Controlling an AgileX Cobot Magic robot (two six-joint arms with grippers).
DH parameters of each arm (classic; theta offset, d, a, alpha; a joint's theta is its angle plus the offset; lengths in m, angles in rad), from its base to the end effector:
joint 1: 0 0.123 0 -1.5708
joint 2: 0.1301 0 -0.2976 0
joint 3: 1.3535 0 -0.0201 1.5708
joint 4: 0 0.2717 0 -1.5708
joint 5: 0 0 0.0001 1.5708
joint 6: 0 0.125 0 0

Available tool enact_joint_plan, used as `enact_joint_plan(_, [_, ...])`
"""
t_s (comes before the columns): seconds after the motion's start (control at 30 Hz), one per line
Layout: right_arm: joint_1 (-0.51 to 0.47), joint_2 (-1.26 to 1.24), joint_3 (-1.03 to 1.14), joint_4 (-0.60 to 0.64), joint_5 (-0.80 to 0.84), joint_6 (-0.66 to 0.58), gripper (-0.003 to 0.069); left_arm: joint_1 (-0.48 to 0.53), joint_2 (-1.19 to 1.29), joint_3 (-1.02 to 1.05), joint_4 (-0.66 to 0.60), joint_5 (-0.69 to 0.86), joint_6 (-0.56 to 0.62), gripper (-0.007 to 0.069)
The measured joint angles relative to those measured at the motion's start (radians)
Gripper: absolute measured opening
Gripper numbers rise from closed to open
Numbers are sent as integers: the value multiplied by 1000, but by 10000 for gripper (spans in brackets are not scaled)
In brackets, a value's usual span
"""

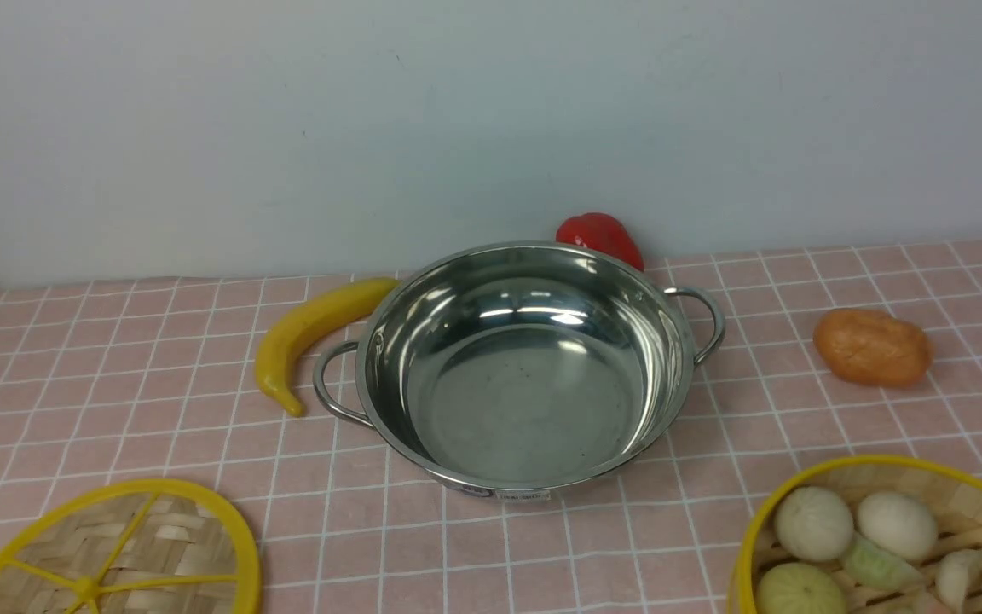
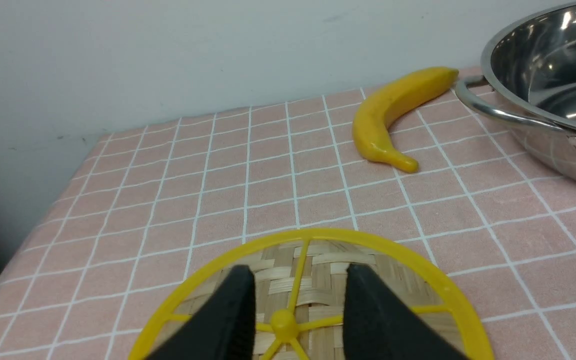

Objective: Place the steamer in the pot on the pink tablecloth, and put the lid on the steamer.
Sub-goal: 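Reach for and grasp the rim of the bamboo steamer holding the buns with the right gripper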

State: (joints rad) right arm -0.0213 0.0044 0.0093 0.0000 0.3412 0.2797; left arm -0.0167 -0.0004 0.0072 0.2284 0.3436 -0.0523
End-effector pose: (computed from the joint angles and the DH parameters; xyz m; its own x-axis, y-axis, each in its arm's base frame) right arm 0.0951 -0.0020 0.1697 -0.2483 0.2814 -0.9269 0.0935 0.9594 0.2662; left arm 0.0948 0.0080 0.1718 -0.2581 0.1663 -0.9517 -0.0154 0.9842 0.1762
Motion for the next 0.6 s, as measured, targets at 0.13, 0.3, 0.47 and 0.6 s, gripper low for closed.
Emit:
enact_joint_plan(0.13, [0,0,0,0,0,0,240,-24,0,0,0,0,0,243])
enact_joint_plan(0.3, [0,0,0,0,0,0,240,-58,0,0,0,0,0,243])
enact_joint_plan(0.47, [0,0,0,0,0,0,240,-59,0,0,0,0,0,243])
enact_joint_plan(0.6, [0,0,0,0,0,0,240,-59,0,0,0,0,0,243])
